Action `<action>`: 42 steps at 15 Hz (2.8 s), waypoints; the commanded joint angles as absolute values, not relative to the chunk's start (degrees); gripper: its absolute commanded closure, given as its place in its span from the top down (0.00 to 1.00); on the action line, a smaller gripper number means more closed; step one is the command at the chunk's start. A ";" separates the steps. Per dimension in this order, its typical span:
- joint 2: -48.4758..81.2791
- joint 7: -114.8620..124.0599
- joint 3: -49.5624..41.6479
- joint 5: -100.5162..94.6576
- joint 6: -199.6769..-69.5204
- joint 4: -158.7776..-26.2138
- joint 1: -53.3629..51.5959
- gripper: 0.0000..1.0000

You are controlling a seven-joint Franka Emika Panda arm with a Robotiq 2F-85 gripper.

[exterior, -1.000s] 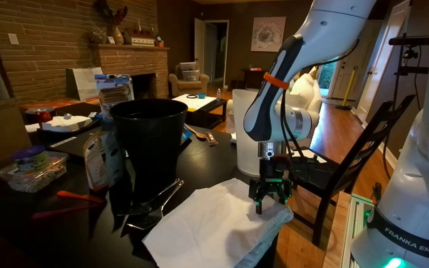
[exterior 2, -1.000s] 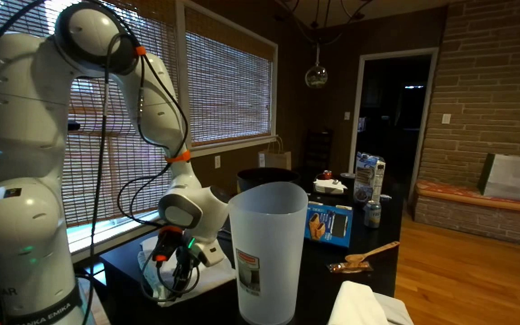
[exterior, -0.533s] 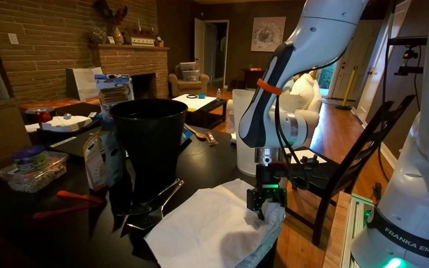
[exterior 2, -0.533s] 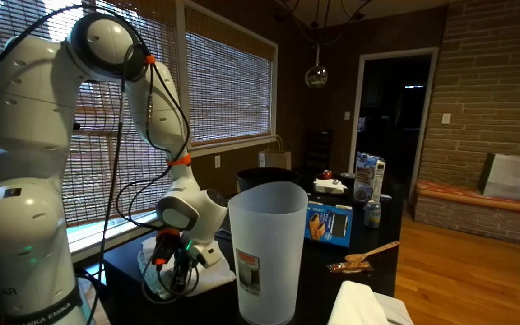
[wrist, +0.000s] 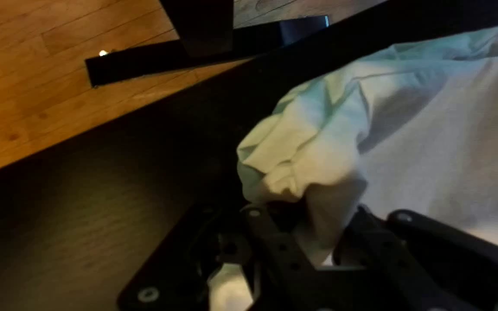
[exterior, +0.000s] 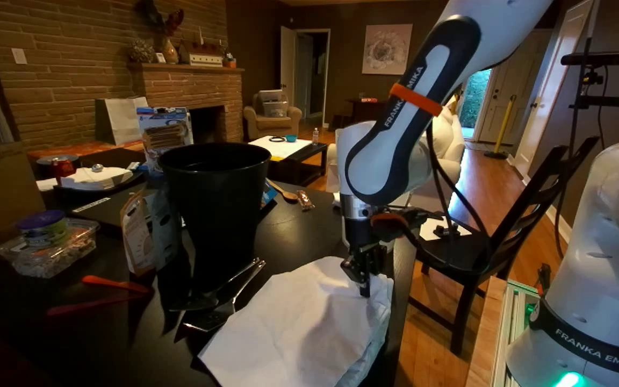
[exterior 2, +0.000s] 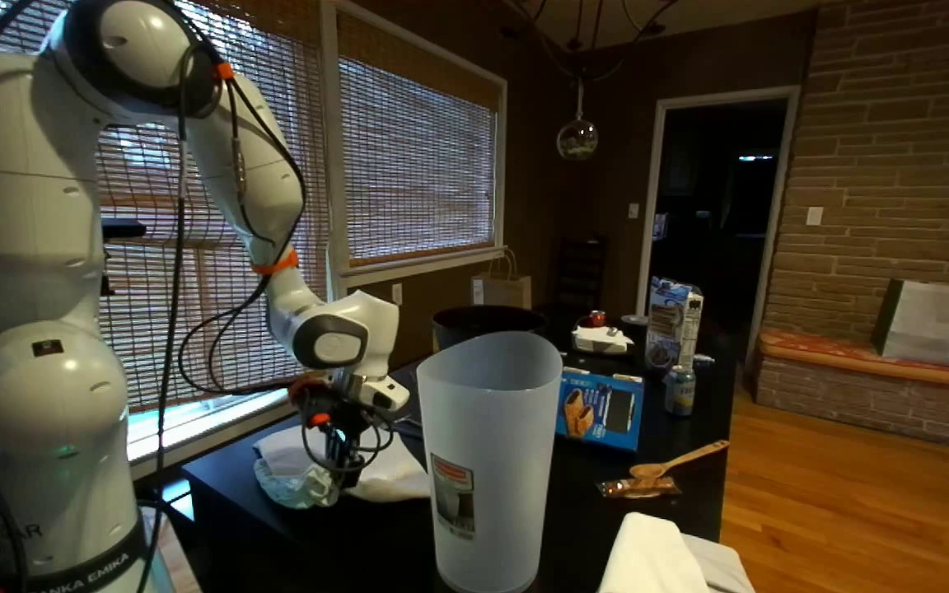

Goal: Put the pillow case into the jar

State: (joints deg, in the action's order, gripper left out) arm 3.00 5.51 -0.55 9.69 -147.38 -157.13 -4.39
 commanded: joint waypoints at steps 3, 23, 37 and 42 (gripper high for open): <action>-14.29 15.92 3.45 -9.83 -132.61 -157.06 -4.76 0.03; -41.57 3.96 6.13 -11.51 -110.44 -151.04 -5.18 0.03; -47.13 -11.41 0.56 -17.15 -104.76 -135.78 -2.46 0.03; -46.14 -9.32 -0.66 -22.49 -104.89 -134.27 1.92 0.03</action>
State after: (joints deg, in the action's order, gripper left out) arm -46.91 -9.95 -0.18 -19.17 -105.58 -135.81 -0.31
